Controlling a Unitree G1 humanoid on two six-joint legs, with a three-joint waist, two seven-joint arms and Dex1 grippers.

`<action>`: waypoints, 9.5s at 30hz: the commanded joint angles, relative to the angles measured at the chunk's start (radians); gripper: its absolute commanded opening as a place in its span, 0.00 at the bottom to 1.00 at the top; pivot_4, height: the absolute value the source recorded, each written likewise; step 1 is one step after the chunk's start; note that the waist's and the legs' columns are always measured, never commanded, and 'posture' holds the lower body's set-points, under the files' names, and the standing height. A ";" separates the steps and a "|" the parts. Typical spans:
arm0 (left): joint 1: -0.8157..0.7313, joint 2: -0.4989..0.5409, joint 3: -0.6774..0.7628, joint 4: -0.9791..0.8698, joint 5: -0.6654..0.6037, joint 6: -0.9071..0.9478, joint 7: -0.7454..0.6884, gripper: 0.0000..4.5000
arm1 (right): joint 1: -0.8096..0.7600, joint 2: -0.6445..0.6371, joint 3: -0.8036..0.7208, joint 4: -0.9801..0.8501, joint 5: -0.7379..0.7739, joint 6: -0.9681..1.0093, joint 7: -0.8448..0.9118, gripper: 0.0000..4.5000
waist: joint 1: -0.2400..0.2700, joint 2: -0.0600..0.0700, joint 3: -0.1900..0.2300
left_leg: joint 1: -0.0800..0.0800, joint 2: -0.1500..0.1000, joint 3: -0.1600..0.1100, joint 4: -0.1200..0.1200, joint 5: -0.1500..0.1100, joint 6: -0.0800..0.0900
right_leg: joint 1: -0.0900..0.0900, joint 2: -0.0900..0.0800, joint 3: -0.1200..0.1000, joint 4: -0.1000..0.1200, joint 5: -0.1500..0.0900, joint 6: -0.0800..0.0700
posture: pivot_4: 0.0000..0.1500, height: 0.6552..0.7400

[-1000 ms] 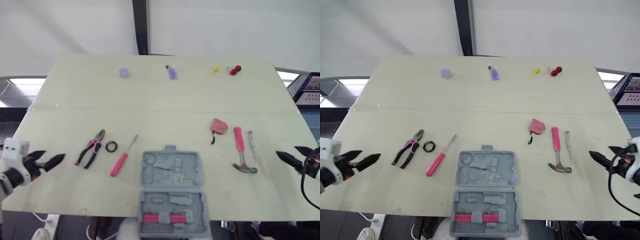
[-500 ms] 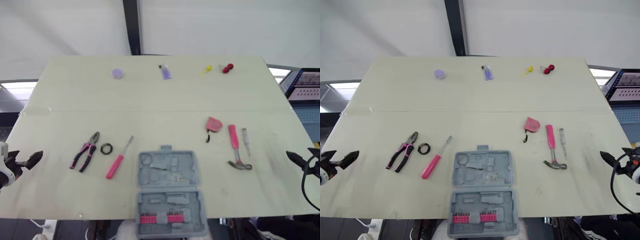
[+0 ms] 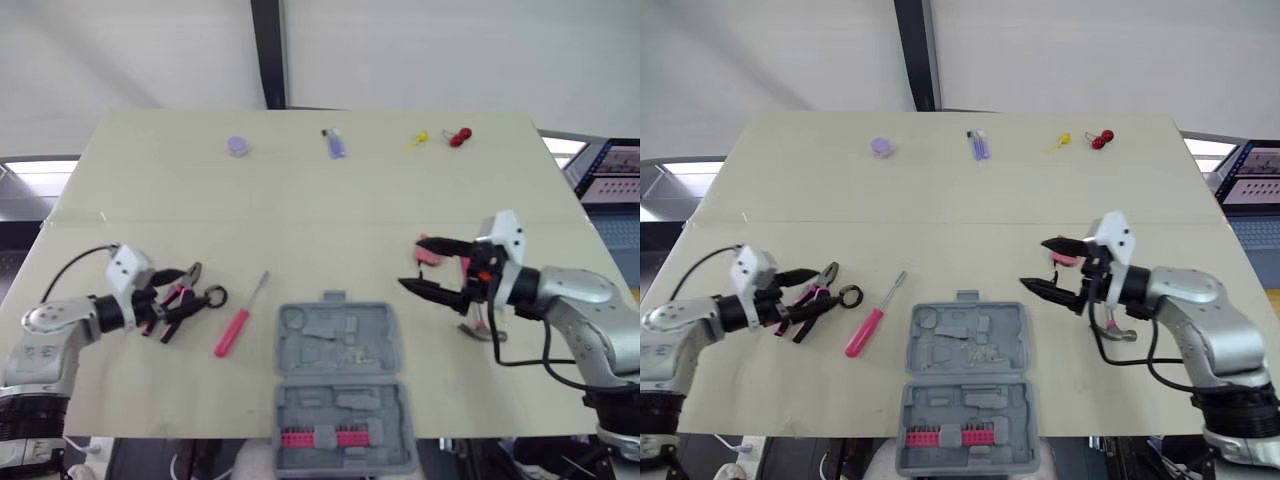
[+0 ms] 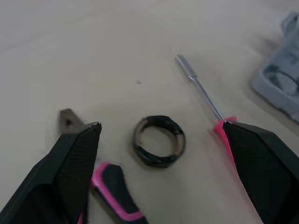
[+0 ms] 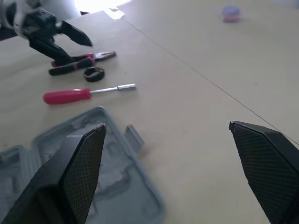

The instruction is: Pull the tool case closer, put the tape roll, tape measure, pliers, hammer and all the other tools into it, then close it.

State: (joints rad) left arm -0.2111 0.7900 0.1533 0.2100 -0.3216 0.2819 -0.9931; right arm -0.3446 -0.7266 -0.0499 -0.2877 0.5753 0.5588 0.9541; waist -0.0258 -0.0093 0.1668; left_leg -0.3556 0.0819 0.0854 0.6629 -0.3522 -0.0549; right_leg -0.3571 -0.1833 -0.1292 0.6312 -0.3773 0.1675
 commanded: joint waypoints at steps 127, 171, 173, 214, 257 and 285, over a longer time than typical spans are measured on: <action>-0.385 -0.209 -0.433 0.055 0.087 0.173 -0.273 0.01 | 0.187 -0.201 -0.138 -0.503 0.151 0.183 -0.222 1.00 | 0.028 -0.003 0.000 | -0.003 -0.001 -0.006 0.003 0.000 0.000 | 0.001 0.000 -0.003 -0.002 0.000 0.000 | 1.00 1.00; -0.372 -0.247 -0.433 0.042 0.144 0.135 -0.273 0.17 | 0.170 -0.195 -0.133 -0.509 0.170 0.198 -0.246 1.00 | 0.027 -0.003 0.000 | -0.003 -0.001 -0.006 0.003 0.000 0.000 | 0.001 0.000 -0.003 -0.002 0.000 0.000 | 1.00 1.00; -0.368 -0.245 -0.434 0.037 0.147 0.133 -0.270 0.24 | 0.171 -0.194 -0.133 -0.509 0.170 0.198 -0.246 1.00 | 0.027 -0.003 0.000 | -0.003 -0.001 -0.006 0.003 0.000 0.000 | 0.001 0.000 -0.003 -0.002 0.000 0.000 | 1.00 1.00; -0.205 -0.347 -0.332 0.179 0.181 -0.307 -0.073 0.24 | 0.139 -0.210 -0.131 -0.469 0.169 0.194 -0.214 1.00 | 0.025 -0.003 0.000 | -0.003 -0.001 -0.006 0.003 0.000 0.000 | 0.002 0.000 -0.004 -0.002 0.000 -0.001 | 1.00 1.00; 0.055 0.025 0.295 -0.097 -0.033 0.133 0.177 0.99 | 0.479 -0.045 -0.477 0.156 -0.035 -0.156 -0.184 1.00 | 0.019 -0.005 -0.005 | 0.000 -0.001 -0.006 -0.001 0.000 0.001 | 0.003 0.000 -0.003 -0.003 0.000 -0.001 | 1.00 1.00; 0.211 -0.036 0.392 -0.223 -0.096 0.118 0.337 0.99 | 0.278 0.025 -0.467 0.570 -0.072 -0.377 -0.205 1.00 | 0.000 -0.005 -0.005 | 0.001 0.000 -0.004 -0.004 0.000 0.000 | 0.003 0.000 -0.003 -0.003 0.000 -0.001 | 1.00 1.00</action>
State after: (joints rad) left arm 0.0203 0.7591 0.5747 0.0729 -0.3714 0.3805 -0.6319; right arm -0.0708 -0.7214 -0.5180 0.4145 0.4403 0.1182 0.7738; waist -0.0263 -0.0143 0.1618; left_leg -0.3550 0.0820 0.0817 0.6591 -0.3525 -0.0547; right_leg -0.3540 -0.1836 -0.1317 0.6288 -0.3770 0.1670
